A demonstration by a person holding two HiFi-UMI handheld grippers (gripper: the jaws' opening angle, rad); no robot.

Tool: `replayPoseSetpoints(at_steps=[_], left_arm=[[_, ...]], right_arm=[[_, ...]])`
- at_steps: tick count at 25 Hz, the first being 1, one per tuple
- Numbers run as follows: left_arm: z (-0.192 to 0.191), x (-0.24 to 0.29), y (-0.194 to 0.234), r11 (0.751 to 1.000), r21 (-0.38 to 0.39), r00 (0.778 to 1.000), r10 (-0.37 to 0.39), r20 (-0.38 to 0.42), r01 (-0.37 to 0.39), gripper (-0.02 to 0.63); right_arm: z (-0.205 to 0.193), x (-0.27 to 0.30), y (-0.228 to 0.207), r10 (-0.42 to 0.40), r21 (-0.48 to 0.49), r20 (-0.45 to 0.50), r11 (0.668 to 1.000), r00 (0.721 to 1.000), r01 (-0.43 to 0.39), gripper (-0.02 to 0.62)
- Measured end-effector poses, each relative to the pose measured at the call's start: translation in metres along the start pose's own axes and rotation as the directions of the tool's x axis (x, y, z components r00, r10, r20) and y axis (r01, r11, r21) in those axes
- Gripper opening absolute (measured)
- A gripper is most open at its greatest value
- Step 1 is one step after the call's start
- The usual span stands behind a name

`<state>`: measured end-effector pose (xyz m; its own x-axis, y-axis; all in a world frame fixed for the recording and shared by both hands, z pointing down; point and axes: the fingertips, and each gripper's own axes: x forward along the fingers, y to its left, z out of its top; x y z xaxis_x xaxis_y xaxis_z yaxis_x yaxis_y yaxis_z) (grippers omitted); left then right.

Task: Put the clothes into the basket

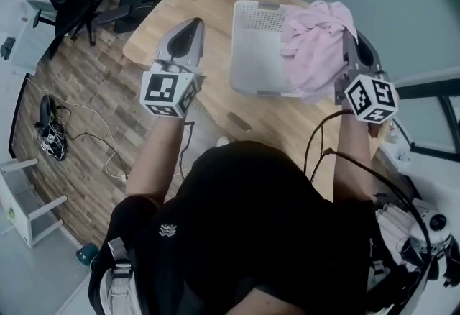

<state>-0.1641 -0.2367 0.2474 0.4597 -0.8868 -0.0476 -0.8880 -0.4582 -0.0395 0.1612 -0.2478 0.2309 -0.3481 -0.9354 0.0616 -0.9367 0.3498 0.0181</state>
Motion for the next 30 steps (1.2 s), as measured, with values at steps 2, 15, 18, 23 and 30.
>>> replayPoseSetpoints(at_steps=[2, 15, 18, 23, 30], left_arm=[[0.001, -0.005, 0.006, 1.000, 0.007, 1.000, 0.006, 0.005, -0.006, 0.006], [-0.013, -0.029, 0.034, 0.998, 0.014, 0.997, 0.055, -0.049, -0.054, 0.006], [-0.014, -0.036, 0.048, 0.996, 0.025, 0.995, 0.084, -0.050, -0.083, 0.006], [-0.017, -0.042, 0.053, 0.994, 0.060, 0.993, 0.099, -0.057, -0.096, 0.006], [-0.030, -0.047, 0.060, 0.992, 0.049, 0.989, 0.118, -0.091, -0.114, 0.006]], right_arm=[[0.004, 0.008, 0.008, 0.021, -0.001, 0.000, 1.000, 1.000, -0.021, 0.011], [-0.008, 0.069, 0.059, 0.143, 0.026, -0.020, 0.989, 0.990, -0.142, 0.009], [-0.013, 0.082, 0.071, 0.172, 0.034, -0.020, 0.985, 0.985, -0.172, 0.011], [-0.020, 0.101, 0.092, 0.218, 0.041, -0.018, 0.975, 0.976, -0.218, 0.011], [-0.048, 0.117, 0.111, 0.262, 0.076, -0.063, 0.964, 0.963, -0.257, 0.011]])
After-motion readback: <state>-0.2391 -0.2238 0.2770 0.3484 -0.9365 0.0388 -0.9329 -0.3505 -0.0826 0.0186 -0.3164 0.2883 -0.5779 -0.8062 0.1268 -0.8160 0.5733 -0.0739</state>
